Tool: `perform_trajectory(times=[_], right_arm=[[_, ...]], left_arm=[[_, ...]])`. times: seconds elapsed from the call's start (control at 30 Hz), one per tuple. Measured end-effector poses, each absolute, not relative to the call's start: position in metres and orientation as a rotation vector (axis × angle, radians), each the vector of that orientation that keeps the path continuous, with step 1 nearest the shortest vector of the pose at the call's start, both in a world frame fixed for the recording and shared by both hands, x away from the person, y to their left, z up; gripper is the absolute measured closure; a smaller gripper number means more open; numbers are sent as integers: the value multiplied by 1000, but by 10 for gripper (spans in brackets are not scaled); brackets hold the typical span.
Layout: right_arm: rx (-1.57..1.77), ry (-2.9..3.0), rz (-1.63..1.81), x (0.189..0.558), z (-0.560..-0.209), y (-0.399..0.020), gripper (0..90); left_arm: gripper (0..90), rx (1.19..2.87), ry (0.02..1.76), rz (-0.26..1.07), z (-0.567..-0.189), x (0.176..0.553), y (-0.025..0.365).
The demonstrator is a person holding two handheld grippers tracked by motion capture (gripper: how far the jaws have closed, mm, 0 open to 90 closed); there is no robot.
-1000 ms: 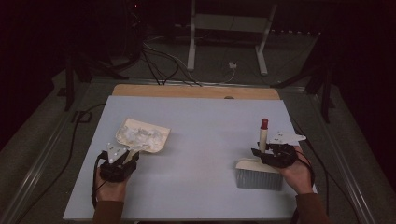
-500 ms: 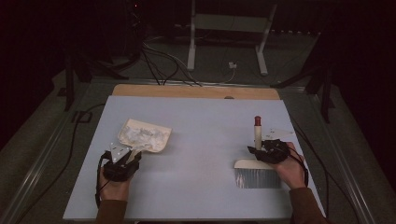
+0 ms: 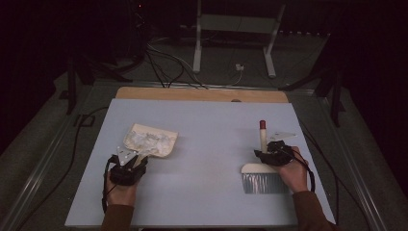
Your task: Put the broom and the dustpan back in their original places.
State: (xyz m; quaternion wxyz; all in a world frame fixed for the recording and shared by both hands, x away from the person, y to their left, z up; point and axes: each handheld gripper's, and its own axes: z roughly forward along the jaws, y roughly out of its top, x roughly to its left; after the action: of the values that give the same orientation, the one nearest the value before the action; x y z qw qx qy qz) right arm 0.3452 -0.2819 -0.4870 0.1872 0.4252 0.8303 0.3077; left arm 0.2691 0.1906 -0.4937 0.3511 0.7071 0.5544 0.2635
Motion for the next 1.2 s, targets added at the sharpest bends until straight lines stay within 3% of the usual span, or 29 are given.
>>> perform_trajectory(times=[1.2], right_arm=[[1369,2292,829,356,-503,-281,584]], left_arm=[[667,1814,1548,754,-515,296,186]])
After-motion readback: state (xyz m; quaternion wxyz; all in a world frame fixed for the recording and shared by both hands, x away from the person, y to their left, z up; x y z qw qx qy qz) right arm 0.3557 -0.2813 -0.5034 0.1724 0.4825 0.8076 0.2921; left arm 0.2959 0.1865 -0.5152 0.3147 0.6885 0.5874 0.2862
